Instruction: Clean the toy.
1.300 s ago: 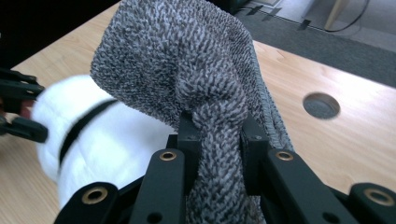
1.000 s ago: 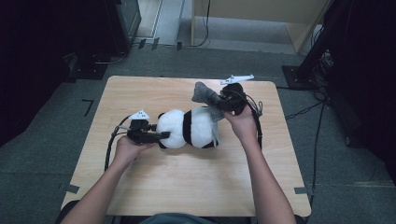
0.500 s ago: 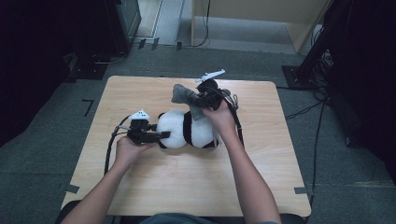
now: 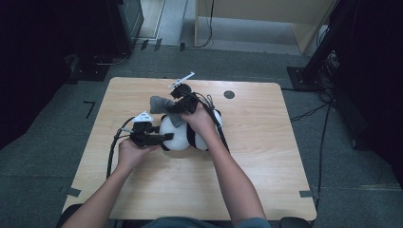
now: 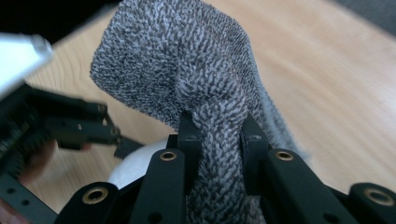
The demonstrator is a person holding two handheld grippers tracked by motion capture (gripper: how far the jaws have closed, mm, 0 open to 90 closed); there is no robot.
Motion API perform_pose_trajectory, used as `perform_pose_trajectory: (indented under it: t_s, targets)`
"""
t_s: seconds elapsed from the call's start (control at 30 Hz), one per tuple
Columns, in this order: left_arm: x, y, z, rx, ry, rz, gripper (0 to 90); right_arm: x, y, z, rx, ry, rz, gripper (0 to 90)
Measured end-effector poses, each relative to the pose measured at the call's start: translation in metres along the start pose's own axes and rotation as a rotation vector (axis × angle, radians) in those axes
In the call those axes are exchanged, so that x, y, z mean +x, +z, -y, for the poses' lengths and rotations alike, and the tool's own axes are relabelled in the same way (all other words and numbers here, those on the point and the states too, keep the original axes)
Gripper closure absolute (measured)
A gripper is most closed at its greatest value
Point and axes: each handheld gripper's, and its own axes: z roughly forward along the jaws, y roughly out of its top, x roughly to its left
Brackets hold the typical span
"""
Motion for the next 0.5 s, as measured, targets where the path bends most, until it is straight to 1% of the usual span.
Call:
perform_pose_trajectory:
  t_s: [0.03,0.07,0.1,0.17,0.23,0.3,0.37,0.43,0.5]
  targets:
    - [0.001,0.0,0.0,0.004,-0.009,0.005,43.7,0.002,0.005,0.002,0.015,-0.014,0.009,76.9]
    - [0.002,0.0,0.0,0.004,-0.011,0.01,43.7,0.002,0.006,0.003,0.015,-0.014,0.01,77.0]
    - [0.002,0.0,0.0,0.001,-0.01,0.01,43.8,0.0,0.006,0.004,0.011,-0.006,0.006,77.0]
    - [0.001,0.001,0.0,-0.005,-0.009,0.007,44.7,-0.005,0.006,0.005,0.022,0.008,0.01,77.1]
    - [0.001,0.002,0.0,-0.003,-0.008,0.004,46.1,-0.009,0.003,0.007,0.031,0.002,0.02,77.1]
    - [0.001,0.002,0.0,-0.001,-0.016,0.005,46.9,-0.013,0.0,0.008,0.048,-0.007,0.053,77.1]
    - [0.001,0.002,0.0,0.003,-0.014,0.002,47.3,-0.02,-0.005,0.011,0.064,0.005,0.07,77.3]
    - [0.001,0.002,0.0,0.004,-0.015,0.0,47.5,-0.029,-0.009,0.015,0.092,0.016,0.098,77.2]
    - [0.0,0.002,0.0,-0.001,-0.015,0.001,47.9,-0.038,-0.014,0.02,0.105,0.015,0.118,76.8]
